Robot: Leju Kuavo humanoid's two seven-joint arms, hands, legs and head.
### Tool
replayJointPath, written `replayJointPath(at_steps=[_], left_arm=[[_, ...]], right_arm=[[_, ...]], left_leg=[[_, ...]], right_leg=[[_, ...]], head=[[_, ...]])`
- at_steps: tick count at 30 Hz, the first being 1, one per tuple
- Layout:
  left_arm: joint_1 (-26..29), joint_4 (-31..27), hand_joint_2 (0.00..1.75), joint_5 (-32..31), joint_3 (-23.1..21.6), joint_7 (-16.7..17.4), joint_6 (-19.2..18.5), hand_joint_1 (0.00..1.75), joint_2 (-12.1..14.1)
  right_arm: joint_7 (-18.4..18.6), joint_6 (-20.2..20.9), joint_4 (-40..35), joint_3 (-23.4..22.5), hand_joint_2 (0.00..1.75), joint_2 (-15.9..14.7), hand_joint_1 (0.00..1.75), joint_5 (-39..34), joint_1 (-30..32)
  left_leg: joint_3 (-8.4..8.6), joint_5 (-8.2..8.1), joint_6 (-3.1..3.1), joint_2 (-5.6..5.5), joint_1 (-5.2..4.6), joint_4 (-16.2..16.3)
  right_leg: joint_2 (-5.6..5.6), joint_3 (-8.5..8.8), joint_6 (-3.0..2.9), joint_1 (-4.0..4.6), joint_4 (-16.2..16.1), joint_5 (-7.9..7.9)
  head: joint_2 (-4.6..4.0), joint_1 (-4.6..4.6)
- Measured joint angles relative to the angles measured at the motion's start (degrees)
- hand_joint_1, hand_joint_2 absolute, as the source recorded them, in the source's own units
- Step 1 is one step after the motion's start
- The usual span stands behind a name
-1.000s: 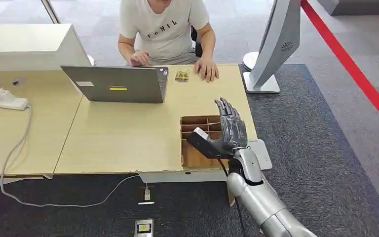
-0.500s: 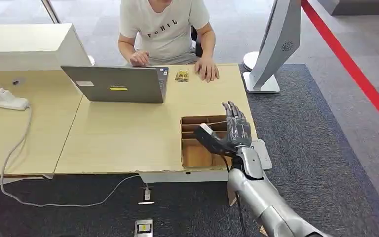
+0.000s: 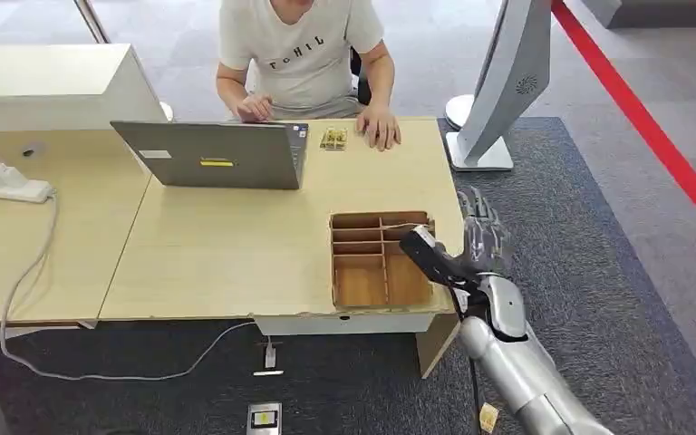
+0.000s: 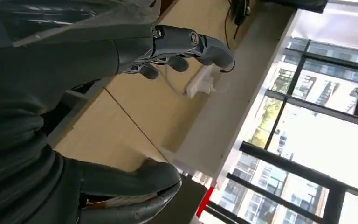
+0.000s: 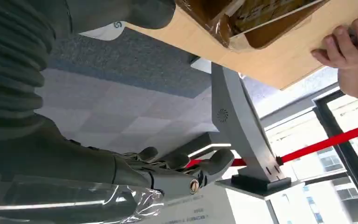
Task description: Pass the card to the sensor for recognition and then transmit it.
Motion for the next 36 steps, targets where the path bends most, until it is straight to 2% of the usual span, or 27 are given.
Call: replayJointPath(at_steps=[4, 11, 14, 16, 23, 24, 26, 28, 29, 30, 31, 36], left_arm=[[0.0, 0.0, 1.75, 0.1, 0.3, 0.0, -1.2, 0.00, 0.0], [-0.1, 0.0, 1.75, -0.2, 0.8, 0.0, -1.4, 0.00, 0.0], [0.0, 0.0, 1.75, -0.4, 1.0, 0.0, -1.4, 0.00, 0.0], [-0.1, 0.0, 1.75, -0.4, 1.0, 0.0, -1.4, 0.00, 0.0], [-0.1, 0.0, 1.75, -0.3, 1.2, 0.0, -1.4, 0.00, -0.1], [-0.1, 0.0, 1.75, -0.3, 1.2, 0.0, -1.4, 0.00, -0.1], [-0.1, 0.0, 1.75, -0.3, 1.2, 0.0, -1.4, 0.00, -0.1], [-0.1, 0.0, 1.75, -0.3, 1.2, 0.0, -1.3, 0.00, -0.1], [-0.1, 0.0, 1.75, -0.3, 1.2, 0.0, -1.0, 0.00, -0.1], [-0.1, 0.0, 1.75, -0.3, 1.2, 0.0, -0.8, 0.00, -0.1], [-0.1, 0.0, 1.75, -0.3, 1.2, 0.0, -0.5, 0.00, -0.1], [-0.1, 0.0, 1.75, -1.0, 1.3, 0.0, 1.2, 0.00, -0.2]], right_arm=[[-0.2, 1.4, -2.8, -0.4, 1.75, -0.4, 0.16, -0.1, 1.7], [-2.7, 4.1, -6.2, -0.3, 1.75, 0.0, 0.19, -1.6, 3.0], [-3.2, 5.2, -7.2, -0.1, 1.75, 0.7, 0.26, -2.0, 3.1], [-3.3, 5.8, -7.7, 0.0, 1.75, 1.0, 0.37, -2.1, 3.1], [-2.8, 5.7, -8.0, 0.3, 1.75, 2.2, 0.42, -1.8, 2.7], [-2.8, 5.6, -8.0, 0.3, 1.75, 2.2, 0.51, -1.8, 2.6], [-2.8, 5.5, -7.7, 0.3, 1.75, 2.5, 0.54, -1.9, 2.3], [-2.8, 5.2, -7.3, 0.3, 1.75, 2.7, 0.47, -1.9, 2.0], [-2.8, 5.0, -6.9, 0.4, 1.75, 2.9, 0.31, -1.9, 1.8], [-2.8, 4.7, -6.5, 0.4, 1.75, 3.0, 0.26, -1.9, 1.6], [-3.0, 4.2, -5.9, 0.4, 1.75, 3.2, 0.03, -2.0, 1.2], [-4.2, 2.8, -2.5, 0.5, 1.75, 4.7, 0.00, -2.3, -0.2]], left_leg=[[0.00, 0.00, 0.00, 0.00, 0.00, 0.0], [0.00, 0.00, 0.00, 0.00, 0.00, 0.0], [0.00, 0.01, 0.00, 0.00, 0.00, 0.0], [0.00, 0.00, 0.00, 0.00, 0.00, 0.0], [-0.01, 0.01, 0.00, 0.00, 0.00, 0.0], [-0.01, 0.01, 0.00, 0.00, 0.00, 0.0], [0.00, 0.01, 0.00, 0.00, 0.00, 0.0], [0.00, 0.01, 0.00, 0.00, 0.00, 0.0], [0.00, 0.01, 0.00, 0.00, 0.00, 0.0], [-0.01, 0.01, 0.00, -0.01, 0.00, 0.0], [-0.01, 0.01, 0.00, -0.01, 0.00, 0.0], [0.00, 0.01, 0.00, 0.00, 0.01, 0.0]], right_leg=[[0.00, 0.00, 0.00, 0.00, 0.0, 0.00], [0.00, 0.03, 0.00, 0.00, 0.0, 0.00], [0.00, 0.03, 0.00, 0.00, 0.0, 0.00], [0.00, 0.03, 0.00, 0.00, 0.0, 0.00], [0.00, 0.04, 0.00, 0.00, 0.0, 0.00], [0.00, 0.04, 0.00, 0.00, 0.0, 0.00], [0.00, 0.04, 0.00, 0.00, 0.0, 0.00], [0.00, 0.04, 0.00, 0.00, 0.0, 0.00], [0.00, 0.04, 0.00, 0.00, 0.0, 0.00], [0.00, 0.05, 0.00, 0.00, 0.0, 0.00], [0.00, 0.04, 0.00, 0.00, 0.0, 0.00], [-0.01, 0.04, 0.00, 0.01, 0.0, 0.00]], head=[[0.00, -0.02], [0.00, -0.02], [0.00, 0.00], [0.00, -0.02], [0.00, 0.00], [0.00, -0.02], [0.00, 0.00], [0.00, -0.02], [0.00, -0.02], [0.00, 0.00], [0.00, -0.02], [0.00, -0.02]])
